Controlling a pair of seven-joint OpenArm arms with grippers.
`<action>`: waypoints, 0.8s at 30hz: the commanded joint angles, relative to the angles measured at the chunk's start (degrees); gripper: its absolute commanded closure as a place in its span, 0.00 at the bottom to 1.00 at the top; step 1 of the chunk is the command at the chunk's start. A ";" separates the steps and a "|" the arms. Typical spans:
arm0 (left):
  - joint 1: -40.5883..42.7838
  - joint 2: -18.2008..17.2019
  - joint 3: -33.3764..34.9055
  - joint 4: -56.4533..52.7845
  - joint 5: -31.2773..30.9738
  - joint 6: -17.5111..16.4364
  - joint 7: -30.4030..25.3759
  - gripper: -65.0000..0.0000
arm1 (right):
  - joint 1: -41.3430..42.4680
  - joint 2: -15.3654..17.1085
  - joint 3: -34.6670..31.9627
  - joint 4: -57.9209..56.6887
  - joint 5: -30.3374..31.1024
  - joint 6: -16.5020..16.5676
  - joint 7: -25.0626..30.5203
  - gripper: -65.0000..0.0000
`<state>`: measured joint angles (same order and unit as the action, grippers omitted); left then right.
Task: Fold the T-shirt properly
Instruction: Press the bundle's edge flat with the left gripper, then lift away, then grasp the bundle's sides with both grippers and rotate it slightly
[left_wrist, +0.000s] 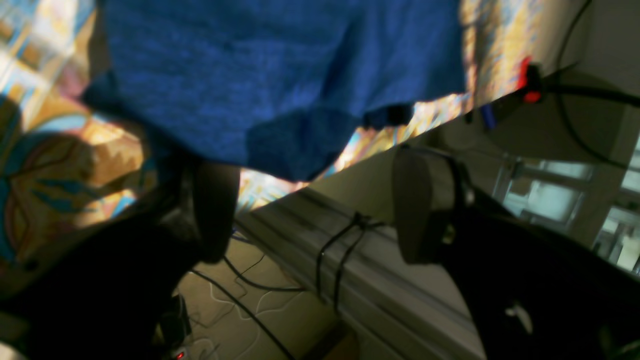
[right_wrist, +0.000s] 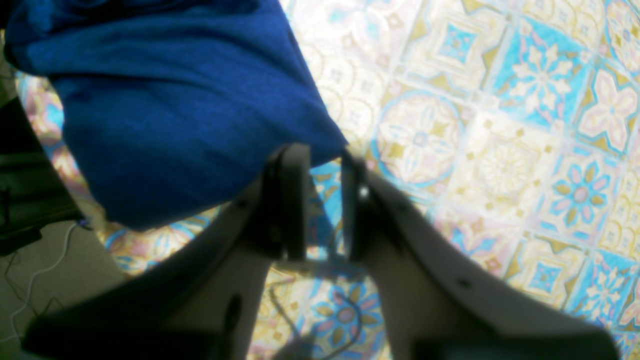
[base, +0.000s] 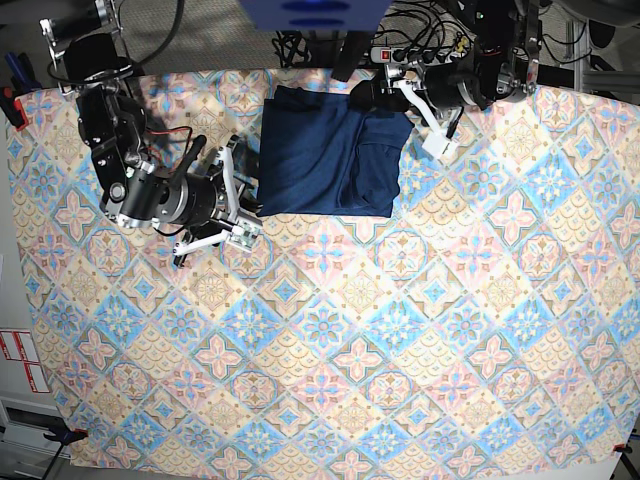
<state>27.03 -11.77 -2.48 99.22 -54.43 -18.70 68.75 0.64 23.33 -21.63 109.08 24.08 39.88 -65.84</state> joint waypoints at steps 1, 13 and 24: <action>0.97 -0.14 -0.11 1.04 -1.26 -0.33 -0.31 0.28 | 0.98 0.54 0.40 1.12 0.32 0.12 0.92 0.83; -2.72 0.12 -2.31 -8.54 -0.99 -0.33 -0.84 0.28 | 1.16 0.54 0.40 1.12 0.32 0.12 1.01 0.83; -8.87 3.99 -2.05 -19.62 -0.82 -0.33 -0.75 0.33 | 1.25 0.54 2.59 0.94 0.41 0.12 1.01 0.83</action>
<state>18.00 -7.97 -4.75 79.94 -59.11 -20.36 68.14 0.95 23.35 -19.40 109.10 23.88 39.97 -65.84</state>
